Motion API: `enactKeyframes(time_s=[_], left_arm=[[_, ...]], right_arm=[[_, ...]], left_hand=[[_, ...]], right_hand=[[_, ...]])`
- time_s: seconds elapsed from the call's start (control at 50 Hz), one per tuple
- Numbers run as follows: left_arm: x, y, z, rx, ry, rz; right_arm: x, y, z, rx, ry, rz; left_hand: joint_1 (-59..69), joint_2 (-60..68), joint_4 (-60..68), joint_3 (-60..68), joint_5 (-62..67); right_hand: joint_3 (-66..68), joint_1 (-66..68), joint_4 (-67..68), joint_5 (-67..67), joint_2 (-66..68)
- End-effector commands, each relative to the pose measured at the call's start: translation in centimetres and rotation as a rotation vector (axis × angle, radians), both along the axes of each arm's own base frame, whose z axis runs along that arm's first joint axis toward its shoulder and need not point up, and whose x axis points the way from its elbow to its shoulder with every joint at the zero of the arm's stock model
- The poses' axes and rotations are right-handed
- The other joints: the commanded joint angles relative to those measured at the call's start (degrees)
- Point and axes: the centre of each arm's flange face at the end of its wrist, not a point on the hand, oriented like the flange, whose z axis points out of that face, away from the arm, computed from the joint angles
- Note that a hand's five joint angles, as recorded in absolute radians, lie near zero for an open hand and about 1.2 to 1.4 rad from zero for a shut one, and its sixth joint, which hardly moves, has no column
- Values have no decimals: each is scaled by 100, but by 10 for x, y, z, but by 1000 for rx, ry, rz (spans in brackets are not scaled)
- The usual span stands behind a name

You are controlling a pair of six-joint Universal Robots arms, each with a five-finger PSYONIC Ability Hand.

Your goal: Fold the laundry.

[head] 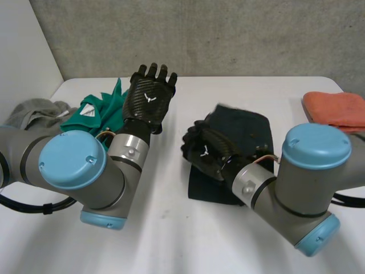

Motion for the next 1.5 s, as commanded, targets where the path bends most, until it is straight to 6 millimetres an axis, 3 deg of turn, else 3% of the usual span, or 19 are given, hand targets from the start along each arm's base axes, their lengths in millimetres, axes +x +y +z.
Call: enactKeyframes(time_s=[0.02, 0.12, 0.22, 0.3, 0.4, 0.48, 0.66, 0.8, 0.88, 0.9, 1.02, 1.14, 1.22, 1.5], left_arm=[[-11, -2, 21, -52, 46, -19], [-30, 2, 38, -65, 106, -70], [-48, 3, 32, 14, 142, -130], [-63, 7, 19, 111, 132, -171], [-76, 19, -10, 223, 29, -246], [-73, 29, -27, 303, -44, -278], [-66, 36, -46, 297, -162, -266], [-72, 27, -62, 256, -153, -244], [-73, 22, -70, 228, -138, -212], [-74, 21, -71, 213, -141, -202], [-71, 22, -69, 182, -167, -179], [-68, 50, -60, 193, -182, -222], [-63, 58, -52, 192, -181, -224], [-57, 57, -54, 202, -192, -197]], right_arm=[[-22, -18, 57, 144, -297, -154], [-66, -53, 93, 318, -619, -343], [-93, -69, 102, 456, -761, -448], [-111, -82, 90, 535, -727, -555], [-111, -96, 56, 694, -636, -648], [-112, -99, 42, 750, -598, -681], [-109, -97, 33, 739, -539, -669], [-110, -104, 29, 715, -522, -693], [-111, -110, 32, 688, -529, -713], [-111, -112, 33, 681, -533, -714], [-107, -116, 42, 660, -546, -696], [-103, -122, 50, 647, -553, -682], [-96, -121, 48, 678, -533, -673], [-88, -120, 37, 703, -501, -668]], left_hand=[[-105, -160, -170, -210, -260], [-105, -160, -170, -210, -260], [-50, -105, -115, -155, -205], [1, -54, -64, -105, -154], [203, 148, 138, 97, 48], [370, 315, 305, 265, 215], [1649, 1594, 1584, 1544, 1494], [2590, 2535, 2525, 2484, 2435], [3967, 3912, 3902, 3862, 3812], [4887, 4832, 4822, 4781, 4732], [6895, 6840, 6830, 6789, 6740], [6895, 6840, 6830, 6790, 6740], [6895, 6840, 6830, 6790, 6740], [6895, 6840, 6830, 6790, 6740]], right_hand=[[-1177, -795, -1172, -1177, -1072], [-1407, -1025, -1402, -1407, -1302], [-1407, -1025, -1402, -1407, -1302], [-1407, -1025, -1402, -1407, -1302], [-1407, -1025, -1402, -1407, -1302], [-1407, -1025, -1402, -1407, -1302], [-1407, -1025, -1402, -1407, -1302], [-1407, -1025, -1402, -1407, -1302], [-1407, -1025, -1402, -1407, -1302], [-1407, -1025, -1402, -1407, -1302], [-1407, -1025, -1402, -1407, -1302], [-1407, -1025, -1402, -1407, -1302], [-1407, -1025, -1402, -1407, -1302], [-1407, -1025, -1402, -1407, -1302]])
